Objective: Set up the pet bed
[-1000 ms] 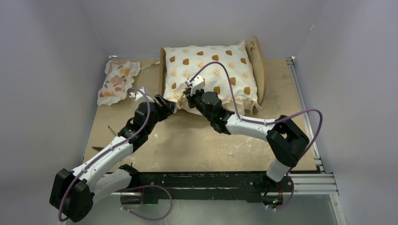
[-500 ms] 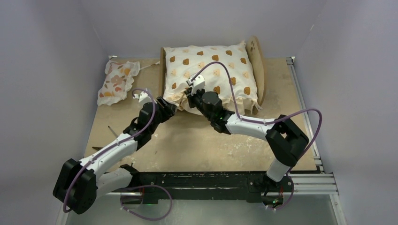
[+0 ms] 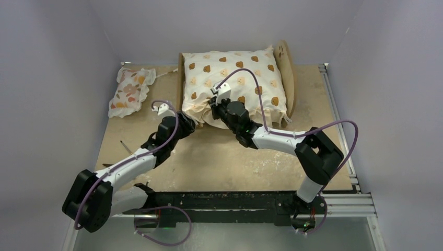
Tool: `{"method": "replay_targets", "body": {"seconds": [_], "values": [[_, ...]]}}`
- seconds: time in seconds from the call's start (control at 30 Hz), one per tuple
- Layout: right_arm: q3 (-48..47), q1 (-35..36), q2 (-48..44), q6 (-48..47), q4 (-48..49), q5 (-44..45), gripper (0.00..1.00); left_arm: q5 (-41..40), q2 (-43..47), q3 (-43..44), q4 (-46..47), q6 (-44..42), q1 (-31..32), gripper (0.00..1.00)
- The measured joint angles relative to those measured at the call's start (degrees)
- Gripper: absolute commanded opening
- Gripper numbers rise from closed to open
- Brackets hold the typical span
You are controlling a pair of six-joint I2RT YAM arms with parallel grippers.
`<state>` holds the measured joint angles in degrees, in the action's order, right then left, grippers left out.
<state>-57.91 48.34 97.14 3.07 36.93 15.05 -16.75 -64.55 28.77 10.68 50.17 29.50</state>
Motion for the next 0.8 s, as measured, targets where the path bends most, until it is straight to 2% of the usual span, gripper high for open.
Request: {"method": "replay_targets", "body": {"seconds": [0.13,0.27,0.33,0.57,0.7,0.8], "values": [[0.11,-0.07,0.00,0.15,0.04,0.02,0.00,-0.22,-1.64,0.20,1.36,-1.86,0.00,0.19],[0.66,-0.59,-0.02,0.66,0.20,0.13,0.00,-2.21,-1.51,3.26,-2.73,-5.05,0.00,0.06],[1.25,-1.27,-0.24,1.11,0.26,0.35,0.00,-4.85,-0.46,7.26,-8.07,-7.52,0.02,0.04],[2.14,-2.78,-1.42,2.64,0.33,0.50,0.00,-14.88,0.81,30.36,-24.35,-16.85,0.07,0.06],[2.14,-2.89,-1.86,3.45,0.37,0.46,0.00,-20.22,-1.25,40.26,-28.70,-20.28,0.09,0.21],[2.14,-2.91,-1.86,3.80,0.35,0.46,0.00,-22.03,-1.88,42.16,-31.34,-21.49,0.17,0.31]]}}
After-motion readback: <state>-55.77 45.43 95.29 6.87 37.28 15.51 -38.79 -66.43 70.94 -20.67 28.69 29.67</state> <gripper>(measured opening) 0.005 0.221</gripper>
